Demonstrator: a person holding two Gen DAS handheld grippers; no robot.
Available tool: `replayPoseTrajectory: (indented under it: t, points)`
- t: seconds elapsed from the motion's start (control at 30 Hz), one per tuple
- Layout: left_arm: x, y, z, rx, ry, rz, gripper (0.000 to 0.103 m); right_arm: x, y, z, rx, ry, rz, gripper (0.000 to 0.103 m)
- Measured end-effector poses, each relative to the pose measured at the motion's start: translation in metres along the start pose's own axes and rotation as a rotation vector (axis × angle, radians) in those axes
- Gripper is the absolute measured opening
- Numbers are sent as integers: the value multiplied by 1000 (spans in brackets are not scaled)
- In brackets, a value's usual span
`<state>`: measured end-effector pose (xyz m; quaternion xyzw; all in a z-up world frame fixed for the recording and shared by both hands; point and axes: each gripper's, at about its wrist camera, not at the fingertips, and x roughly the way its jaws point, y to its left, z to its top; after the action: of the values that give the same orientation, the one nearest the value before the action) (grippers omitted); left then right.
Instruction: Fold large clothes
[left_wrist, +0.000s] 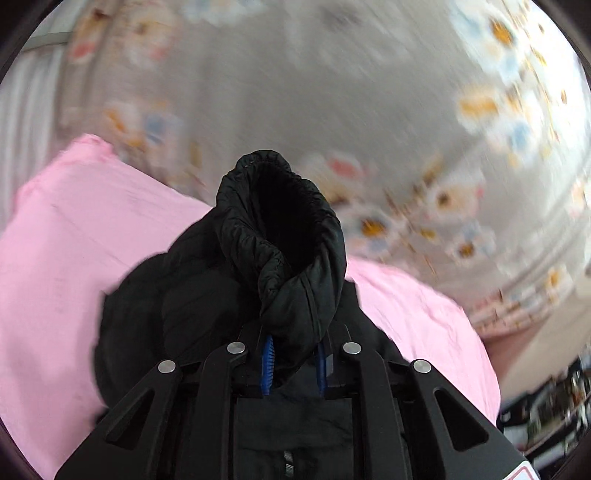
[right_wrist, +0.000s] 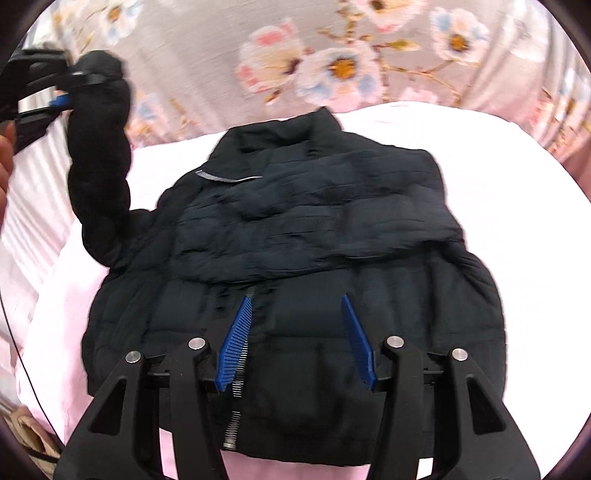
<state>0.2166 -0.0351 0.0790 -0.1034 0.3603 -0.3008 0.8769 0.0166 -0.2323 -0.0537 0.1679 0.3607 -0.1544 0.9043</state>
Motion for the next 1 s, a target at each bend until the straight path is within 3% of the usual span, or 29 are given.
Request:
replayPoseTrajectory:
  t: [0.13,0.23,0.33,0.43,0.5,0.57,0.6,0.63,0.7,0.83,1.0]
  points:
    - [63,-52,-53,68,144,-4,14,-8,-32,-2,53,-4,-32,49]
    - [105,-66,-101,82,254,42,14,-12,-57,-6,94,-2,-56,51]
    - [133,-64,-136,66,314,99,15,-13,-74,-9,123,1,-74,59]
    - [136,-69,-150,75,327,136,16,-13,-82,-11,136,4,-76,62]
    - [125,-70,-149,91,326,132,20,-10,-86,-9,139,6,-69,63]
    - [105,-67,-141,80,309,76,38,-9,-87,-6,145,1,-62,64]
    - [94,-61,-138,59,302,46,63,-9,-86,-3,147,-3,-62,65]
    - [82,-57,-133,23,280,29,81,-8,-85,2,150,-10,-57,66]
    - [63,-53,-124,-20,208,44,83,-6,-79,11,144,-23,-47,67]
    - [35,-22,-102,-53,164,73,83,-3,-67,32,155,-43,-9,71]
    - [24,55,-69,-123,111,264,83,21,-48,62,196,-21,111,79]
